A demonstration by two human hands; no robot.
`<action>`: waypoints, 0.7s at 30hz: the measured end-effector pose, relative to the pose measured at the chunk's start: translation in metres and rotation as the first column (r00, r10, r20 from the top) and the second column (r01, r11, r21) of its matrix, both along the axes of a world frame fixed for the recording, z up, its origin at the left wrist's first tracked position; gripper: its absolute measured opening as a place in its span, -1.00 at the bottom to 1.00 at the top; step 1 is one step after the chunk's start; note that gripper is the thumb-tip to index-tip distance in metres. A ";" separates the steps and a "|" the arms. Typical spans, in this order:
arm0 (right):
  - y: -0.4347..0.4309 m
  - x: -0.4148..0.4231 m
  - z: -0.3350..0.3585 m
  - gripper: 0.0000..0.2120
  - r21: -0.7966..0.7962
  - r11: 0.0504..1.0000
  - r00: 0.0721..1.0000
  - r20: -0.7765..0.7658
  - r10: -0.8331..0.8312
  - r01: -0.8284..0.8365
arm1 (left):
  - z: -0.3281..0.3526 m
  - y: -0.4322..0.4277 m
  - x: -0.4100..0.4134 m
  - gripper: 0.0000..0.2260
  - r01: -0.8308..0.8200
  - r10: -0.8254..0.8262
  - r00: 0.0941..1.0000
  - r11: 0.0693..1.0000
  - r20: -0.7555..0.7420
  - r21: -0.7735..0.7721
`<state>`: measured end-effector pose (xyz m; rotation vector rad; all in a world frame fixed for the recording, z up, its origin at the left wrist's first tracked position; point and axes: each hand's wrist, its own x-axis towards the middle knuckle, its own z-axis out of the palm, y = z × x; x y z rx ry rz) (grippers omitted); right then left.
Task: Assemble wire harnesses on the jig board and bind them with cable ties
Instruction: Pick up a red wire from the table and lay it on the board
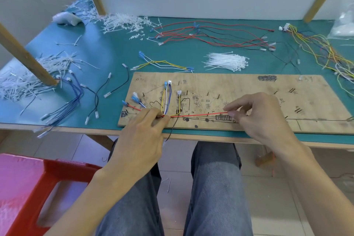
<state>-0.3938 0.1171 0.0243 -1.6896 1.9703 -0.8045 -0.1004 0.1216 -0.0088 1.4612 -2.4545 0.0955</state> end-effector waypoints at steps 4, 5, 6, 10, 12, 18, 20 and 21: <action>-0.005 -0.010 0.003 -0.76 0.039 0.999 1.000 -0.008 -0.002 0.002 | 0.000 0.000 0.000 -0.58 -0.004 0.004 1.000 1.000 -0.013 0.004; -0.005 -0.012 0.004 -0.75 0.045 0.999 1.000 0.003 0.005 -0.006 | 0.000 -0.001 0.000 -0.58 -0.002 0.002 1.000 1.000 -0.012 0.000; -0.005 -0.015 0.004 -0.74 0.041 0.999 1.000 0.011 0.015 -0.015 | 0.000 -0.001 0.000 -0.59 -0.003 0.003 1.000 1.000 -0.014 -0.002; -0.003 -0.023 0.004 -0.70 0.038 0.998 0.999 -0.018 0.048 -0.047 | 0.000 -0.002 0.001 -0.63 0.001 -0.002 1.000 1.000 -0.031 -0.031; -0.003 -0.028 0.002 -0.70 0.056 0.997 0.998 0.014 0.058 -0.059 | -0.001 -0.003 0.001 -0.63 0.006 -0.007 0.999 0.999 -0.035 -0.037; -0.002 -0.045 -0.002 -0.69 0.125 0.990 0.984 0.171 0.045 -0.067 | -0.001 -0.005 0.001 -0.64 0.004 -0.005 0.999 0.999 -0.034 -0.032; -0.002 -0.049 -0.004 -0.68 0.117 0.991 0.984 0.171 0.043 -0.064 | -0.002 -0.005 0.001 -0.63 0.003 -0.004 1.000 0.999 -0.014 -0.049; -0.002 -0.049 -0.006 -0.67 0.091 0.995 0.986 0.166 0.033 -0.048 | -0.002 -0.005 0.000 -0.62 0.006 -0.006 1.000 0.998 0.007 -0.062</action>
